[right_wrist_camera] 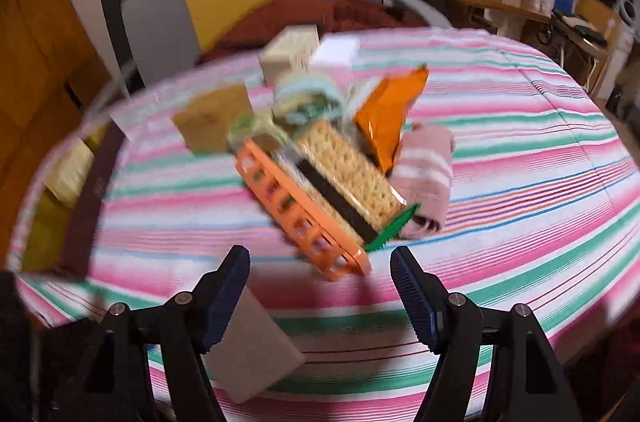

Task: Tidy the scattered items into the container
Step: 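Move the left tool to the white melamine sponge while the right tool approaches the orange rack, then grasp the white melamine sponge with the left tool while the right tool grasps the orange rack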

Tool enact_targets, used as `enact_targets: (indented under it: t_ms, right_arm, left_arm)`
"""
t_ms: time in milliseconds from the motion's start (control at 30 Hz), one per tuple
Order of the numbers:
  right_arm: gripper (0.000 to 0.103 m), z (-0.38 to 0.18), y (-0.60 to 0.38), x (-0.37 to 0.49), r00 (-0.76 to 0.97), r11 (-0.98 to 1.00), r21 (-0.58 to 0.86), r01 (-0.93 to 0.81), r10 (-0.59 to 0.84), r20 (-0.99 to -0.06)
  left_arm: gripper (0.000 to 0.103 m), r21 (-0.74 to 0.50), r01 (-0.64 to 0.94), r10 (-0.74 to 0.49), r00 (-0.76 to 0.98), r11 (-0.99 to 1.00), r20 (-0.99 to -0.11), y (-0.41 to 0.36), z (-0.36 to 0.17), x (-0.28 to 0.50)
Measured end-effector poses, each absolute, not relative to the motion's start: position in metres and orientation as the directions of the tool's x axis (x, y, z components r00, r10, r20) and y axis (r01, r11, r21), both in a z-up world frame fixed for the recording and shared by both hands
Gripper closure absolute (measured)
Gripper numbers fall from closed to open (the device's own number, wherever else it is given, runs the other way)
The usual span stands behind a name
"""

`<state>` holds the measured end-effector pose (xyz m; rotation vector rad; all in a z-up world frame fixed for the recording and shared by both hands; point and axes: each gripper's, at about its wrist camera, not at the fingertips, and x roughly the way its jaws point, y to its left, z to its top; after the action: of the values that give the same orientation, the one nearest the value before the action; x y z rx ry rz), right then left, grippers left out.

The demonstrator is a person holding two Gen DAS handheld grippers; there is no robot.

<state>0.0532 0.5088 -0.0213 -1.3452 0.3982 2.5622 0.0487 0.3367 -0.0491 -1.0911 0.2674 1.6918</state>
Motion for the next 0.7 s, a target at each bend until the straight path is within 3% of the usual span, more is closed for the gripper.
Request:
enact_targets:
  t_ms: [367, 700]
  right_arm:
    - [0.030, -0.059, 0.507, 0.061, -0.542, -0.847, 0.439, -0.300, -0.228, -0.809]
    - [0.026, -0.074, 0.474, 0.072, -0.552, -0.647, 0.741, -0.179, -0.558, -0.620]
  left_arm:
    - [0.022, -0.312, -0.832, 0.634, -0.061, -0.459, -0.771, 0.334, -0.053, 0.050]
    - [0.021, -0.307, -0.791, 0.621, -0.115, -0.529, -0.775, 0.313, -0.051, 0.043]
